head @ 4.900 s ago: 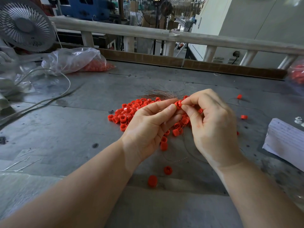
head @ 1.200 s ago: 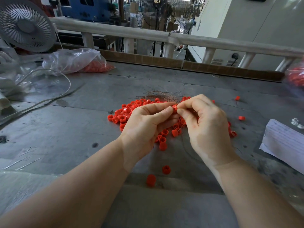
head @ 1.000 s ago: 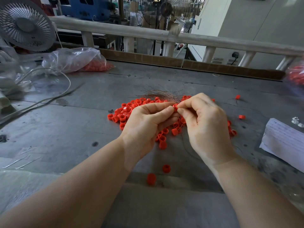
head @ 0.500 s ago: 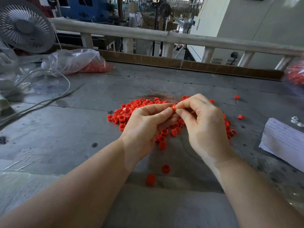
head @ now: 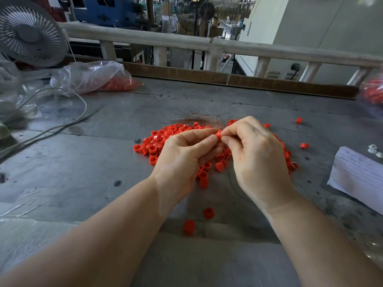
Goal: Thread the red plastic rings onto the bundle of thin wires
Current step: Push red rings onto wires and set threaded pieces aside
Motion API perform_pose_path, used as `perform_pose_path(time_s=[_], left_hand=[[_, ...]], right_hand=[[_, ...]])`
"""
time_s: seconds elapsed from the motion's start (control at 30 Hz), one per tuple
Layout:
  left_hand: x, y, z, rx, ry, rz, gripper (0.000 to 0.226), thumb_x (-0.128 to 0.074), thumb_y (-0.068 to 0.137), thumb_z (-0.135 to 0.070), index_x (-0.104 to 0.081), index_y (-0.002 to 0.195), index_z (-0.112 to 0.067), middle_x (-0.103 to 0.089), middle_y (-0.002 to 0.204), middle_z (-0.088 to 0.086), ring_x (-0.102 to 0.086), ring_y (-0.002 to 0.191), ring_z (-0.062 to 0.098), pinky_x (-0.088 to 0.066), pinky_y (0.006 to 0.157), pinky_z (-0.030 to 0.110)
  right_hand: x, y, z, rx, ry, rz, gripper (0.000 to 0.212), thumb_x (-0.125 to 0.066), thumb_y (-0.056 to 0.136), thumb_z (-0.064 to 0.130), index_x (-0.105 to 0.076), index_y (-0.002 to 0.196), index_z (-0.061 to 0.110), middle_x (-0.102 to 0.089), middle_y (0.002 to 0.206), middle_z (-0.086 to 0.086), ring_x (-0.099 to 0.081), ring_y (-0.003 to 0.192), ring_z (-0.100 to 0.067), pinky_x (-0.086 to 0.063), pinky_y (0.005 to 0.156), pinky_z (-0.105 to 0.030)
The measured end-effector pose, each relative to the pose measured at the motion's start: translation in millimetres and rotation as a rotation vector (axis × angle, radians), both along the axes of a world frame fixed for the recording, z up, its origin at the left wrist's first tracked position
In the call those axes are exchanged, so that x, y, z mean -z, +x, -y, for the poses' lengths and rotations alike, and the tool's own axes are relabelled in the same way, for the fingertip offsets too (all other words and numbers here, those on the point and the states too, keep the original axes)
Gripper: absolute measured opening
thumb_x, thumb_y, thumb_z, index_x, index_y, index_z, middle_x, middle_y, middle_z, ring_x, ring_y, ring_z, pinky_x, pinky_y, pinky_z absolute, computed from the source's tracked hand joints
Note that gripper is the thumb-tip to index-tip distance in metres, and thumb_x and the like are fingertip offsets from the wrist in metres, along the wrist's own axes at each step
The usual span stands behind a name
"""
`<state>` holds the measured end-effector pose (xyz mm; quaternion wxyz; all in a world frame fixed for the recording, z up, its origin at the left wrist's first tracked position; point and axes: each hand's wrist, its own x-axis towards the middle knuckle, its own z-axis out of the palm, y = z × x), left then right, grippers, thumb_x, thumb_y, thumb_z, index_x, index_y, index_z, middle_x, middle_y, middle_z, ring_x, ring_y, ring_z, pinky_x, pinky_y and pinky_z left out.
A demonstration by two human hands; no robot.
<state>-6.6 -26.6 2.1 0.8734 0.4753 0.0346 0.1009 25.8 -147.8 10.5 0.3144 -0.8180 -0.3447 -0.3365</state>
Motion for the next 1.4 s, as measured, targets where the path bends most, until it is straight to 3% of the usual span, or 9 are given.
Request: perform_pose_path(time_s=[0.53, 0.83, 1.23, 1.4], left_hand=[[-3.7, -1.7, -1.2, -0.038, 0.125, 0.041, 0.016, -0.056, 0.083, 0.007, -0.068, 0.087, -0.003, -0.072, 0.074, 0.005, -0.069, 0.068, 0.012, -0.055, 0.066, 0.017], [-6.3, -3.6, -1.7, -0.016, 0.1, 0.032, 0.016, -0.056, 0.083, 0.007, -0.068, 0.083, -0.003, -0.072, 0.071, 0.006, -0.069, 0.065, 0.012, -0.055, 0.062, 0.016], [-3.3, -2.1, -2.4, 0.003, 0.05, -0.027, 0.015, -0.054, 0.083, 0.007, -0.067, 0.084, -0.002, -0.071, 0.069, 0.006, -0.068, 0.063, 0.01, -0.055, 0.061, 0.016], [-2.9, -0.7, -1.5, 0.054, -0.058, -0.063, 0.016, -0.052, 0.085, 0.006, -0.065, 0.092, 0.002, -0.071, 0.073, 0.008, -0.069, 0.065, 0.01, -0.056, 0.064, 0.017]], right_hand=[[-0.1, -1.5, -2.3, 0.008, 0.042, 0.048, 0.005, -0.063, 0.082, -0.003, -0.065, 0.078, -0.002, -0.062, 0.077, -0.012, -0.06, 0.071, -0.026, -0.043, 0.067, -0.025], [-0.3, -3.6, -4.0, 0.007, 0.076, 0.039, 0.005, -0.063, 0.081, -0.001, -0.067, 0.078, -0.001, -0.061, 0.076, -0.012, -0.06, 0.071, -0.025, -0.048, 0.065, -0.03], [2.5, -0.7, -3.8, -0.043, 0.098, -0.079, 0.004, -0.064, 0.081, -0.001, -0.067, 0.078, -0.001, -0.06, 0.077, -0.009, -0.058, 0.071, -0.021, -0.044, 0.066, -0.026], [2.4, 1.7, -1.8, -0.125, 0.202, -0.265, 0.008, -0.063, 0.085, 0.003, -0.067, 0.081, 0.009, -0.058, 0.078, 0.006, -0.054, 0.075, -0.002, -0.04, 0.07, -0.006]])
